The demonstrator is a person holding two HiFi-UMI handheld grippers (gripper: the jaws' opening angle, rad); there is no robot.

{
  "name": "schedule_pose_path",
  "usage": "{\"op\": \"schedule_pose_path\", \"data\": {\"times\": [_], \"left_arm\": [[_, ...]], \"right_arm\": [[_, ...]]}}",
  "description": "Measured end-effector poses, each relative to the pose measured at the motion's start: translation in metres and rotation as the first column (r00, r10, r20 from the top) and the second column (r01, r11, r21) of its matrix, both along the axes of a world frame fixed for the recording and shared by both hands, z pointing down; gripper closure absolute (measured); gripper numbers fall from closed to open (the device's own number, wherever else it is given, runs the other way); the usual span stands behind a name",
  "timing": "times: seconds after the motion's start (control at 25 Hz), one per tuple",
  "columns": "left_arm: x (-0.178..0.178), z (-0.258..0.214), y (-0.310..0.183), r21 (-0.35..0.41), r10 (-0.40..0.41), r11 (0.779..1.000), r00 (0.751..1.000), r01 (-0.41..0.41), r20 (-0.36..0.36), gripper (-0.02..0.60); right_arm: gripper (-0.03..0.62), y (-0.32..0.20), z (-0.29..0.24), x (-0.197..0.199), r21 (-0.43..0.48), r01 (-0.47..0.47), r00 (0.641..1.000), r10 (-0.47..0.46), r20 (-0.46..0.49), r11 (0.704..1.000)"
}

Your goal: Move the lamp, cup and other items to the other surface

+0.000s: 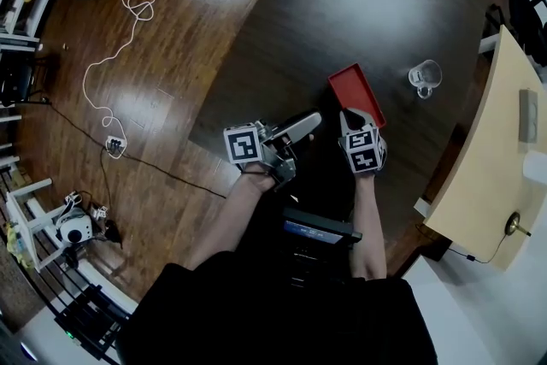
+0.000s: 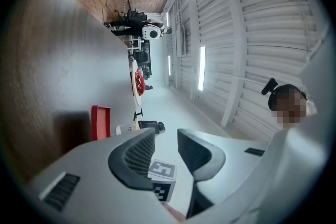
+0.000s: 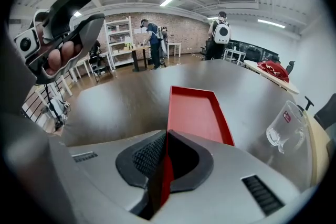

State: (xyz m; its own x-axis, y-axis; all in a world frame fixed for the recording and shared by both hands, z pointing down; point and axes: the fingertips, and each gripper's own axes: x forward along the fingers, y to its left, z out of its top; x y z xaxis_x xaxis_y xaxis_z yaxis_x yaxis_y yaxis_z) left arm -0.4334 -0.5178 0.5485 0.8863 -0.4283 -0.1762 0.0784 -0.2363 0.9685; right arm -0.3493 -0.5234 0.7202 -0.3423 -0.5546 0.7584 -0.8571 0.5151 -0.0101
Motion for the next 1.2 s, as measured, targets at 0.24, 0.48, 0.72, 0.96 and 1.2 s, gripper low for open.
{"op": "schedule_pose_path", "data": {"times": [0.24, 0.48, 0.72, 0.96, 1.2], "left_arm": [[0.011, -0.015, 0.014, 0.013, 0.005, 1.0, 1.0, -0.005, 0.008, 0.446], [0.032, -0.024, 0.039, 0.037, -0.007, 0.999, 1.0, 0.006, 0.029, 0.451], [0.041, -0.026, 0.068, 0.059, -0.021, 0.998, 0.998, 0.018, 0.052, 0.456], [0.046, -0.036, 0.093, 0.079, -0.032, 0.996, 0.998, 0.028, 0.05, 0.454], [0.046, -0.057, 0.115, 0.092, 0.012, 0.996, 0.999, -0.015, 0.041, 0.453]], "right_arm": [[0.559, 0.01, -0.041, 0.012, 0.059, -0.029, 0.998, 0.026, 0.05, 0.998], [0.559, 0.029, -0.065, 0.034, 0.109, -0.031, 0.996, 0.022, 0.083, 0.994], [0.559, 0.049, -0.069, 0.039, 0.131, -0.009, 0.994, -0.005, 0.109, 0.991], [0.559, 0.068, -0.083, 0.038, 0.154, 0.011, 0.992, -0.031, 0.125, 0.988], [0.559, 0.089, -0.106, 0.04, 0.178, -0.033, 0.991, 0.01, 0.131, 0.983]]}}
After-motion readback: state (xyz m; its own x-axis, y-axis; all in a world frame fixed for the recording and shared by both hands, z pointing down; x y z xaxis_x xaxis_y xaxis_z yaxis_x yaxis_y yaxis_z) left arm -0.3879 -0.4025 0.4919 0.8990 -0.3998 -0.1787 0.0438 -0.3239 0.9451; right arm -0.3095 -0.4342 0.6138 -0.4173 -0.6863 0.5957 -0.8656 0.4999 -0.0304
